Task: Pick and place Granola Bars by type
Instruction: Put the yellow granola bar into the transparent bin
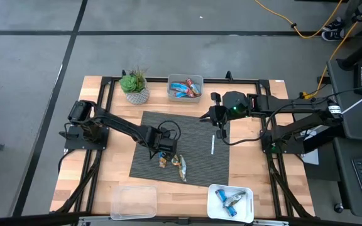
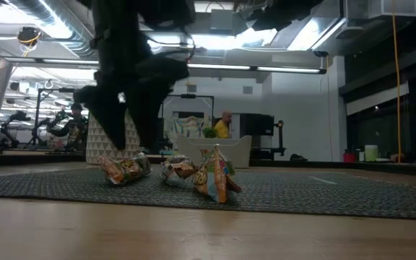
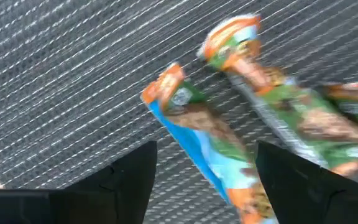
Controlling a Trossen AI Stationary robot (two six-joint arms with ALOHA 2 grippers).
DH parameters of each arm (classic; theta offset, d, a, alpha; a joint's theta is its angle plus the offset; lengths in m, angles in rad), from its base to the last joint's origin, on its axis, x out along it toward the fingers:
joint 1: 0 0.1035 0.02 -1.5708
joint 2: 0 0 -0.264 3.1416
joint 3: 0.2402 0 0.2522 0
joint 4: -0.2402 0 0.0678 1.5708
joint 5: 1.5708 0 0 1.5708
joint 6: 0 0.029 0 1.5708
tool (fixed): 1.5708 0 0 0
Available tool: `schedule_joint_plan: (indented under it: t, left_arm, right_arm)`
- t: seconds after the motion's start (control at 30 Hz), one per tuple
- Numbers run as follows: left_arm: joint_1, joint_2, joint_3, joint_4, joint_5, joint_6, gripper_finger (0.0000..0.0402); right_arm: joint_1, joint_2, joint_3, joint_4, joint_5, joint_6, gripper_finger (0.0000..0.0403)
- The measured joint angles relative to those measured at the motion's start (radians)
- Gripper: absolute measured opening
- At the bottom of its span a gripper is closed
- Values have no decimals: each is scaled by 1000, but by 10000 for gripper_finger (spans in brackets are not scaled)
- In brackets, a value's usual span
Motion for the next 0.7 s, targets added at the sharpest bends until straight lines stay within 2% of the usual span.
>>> schedule_joint_plan:
  t: [0.27, 0.57, 0.7]
  left_arm:
    - [10, 59, -23, 86, 3, -1, 260]
    - [15, 104, -21, 82, 5, -44, 260]
    - [15, 104, -21, 79, -7, -61, 242]
  right_arm:
    - [0, 0, 0, 2, 0, 0, 46]
    - [0, 0, 0, -1, 0, 1, 46]
    - [0, 0, 0, -1, 0, 4, 46]
